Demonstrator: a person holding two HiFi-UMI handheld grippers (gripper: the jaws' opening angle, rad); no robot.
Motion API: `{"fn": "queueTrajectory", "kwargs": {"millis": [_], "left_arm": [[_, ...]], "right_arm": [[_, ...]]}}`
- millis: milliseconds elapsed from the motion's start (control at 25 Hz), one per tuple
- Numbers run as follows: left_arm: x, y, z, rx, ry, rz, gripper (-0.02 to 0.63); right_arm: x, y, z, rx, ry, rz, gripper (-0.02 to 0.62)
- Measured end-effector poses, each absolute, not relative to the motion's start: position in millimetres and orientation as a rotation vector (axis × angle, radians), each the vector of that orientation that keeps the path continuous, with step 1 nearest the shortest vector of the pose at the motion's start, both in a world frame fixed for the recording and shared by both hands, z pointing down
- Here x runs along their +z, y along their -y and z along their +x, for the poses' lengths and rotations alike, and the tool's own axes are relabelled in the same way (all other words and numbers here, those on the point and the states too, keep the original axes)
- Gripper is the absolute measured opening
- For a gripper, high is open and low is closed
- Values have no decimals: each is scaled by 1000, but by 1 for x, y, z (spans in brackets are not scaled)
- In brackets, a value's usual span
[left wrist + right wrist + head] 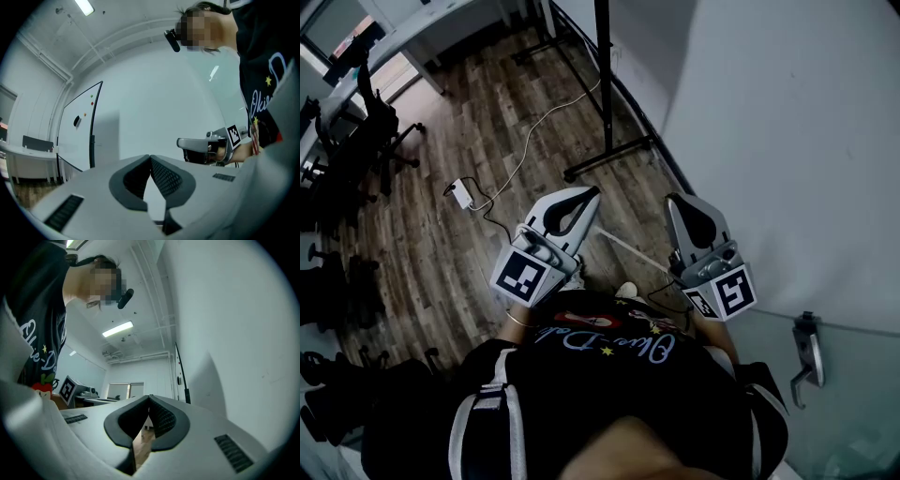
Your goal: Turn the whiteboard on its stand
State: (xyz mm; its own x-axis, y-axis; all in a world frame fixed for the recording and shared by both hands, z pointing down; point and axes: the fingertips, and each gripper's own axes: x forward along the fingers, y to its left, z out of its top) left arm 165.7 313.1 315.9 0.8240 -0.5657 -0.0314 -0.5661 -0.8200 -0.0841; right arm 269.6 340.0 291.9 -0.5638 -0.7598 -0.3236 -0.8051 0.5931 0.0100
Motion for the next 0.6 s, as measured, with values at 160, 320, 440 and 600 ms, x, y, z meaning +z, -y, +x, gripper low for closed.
{"fn": "queueTrajectory", "kwargs": {"millis": [160, 320, 440, 600], "left_arm": [[313, -304, 162, 26, -871, -2919, 17], [311, -292, 145, 30, -869, -2924, 17], [313, -276, 129, 35, -877, -2927, 17], [315, -255, 106, 47, -868, -2930, 17]], "right_arm": [[291, -332, 264, 238, -2539, -1312, 38], [289, -320, 243, 230, -2547, -1307, 38], [290, -304, 217, 314, -2615, -1322, 38], [291, -287, 180, 423, -2691, -1324, 38]]}}
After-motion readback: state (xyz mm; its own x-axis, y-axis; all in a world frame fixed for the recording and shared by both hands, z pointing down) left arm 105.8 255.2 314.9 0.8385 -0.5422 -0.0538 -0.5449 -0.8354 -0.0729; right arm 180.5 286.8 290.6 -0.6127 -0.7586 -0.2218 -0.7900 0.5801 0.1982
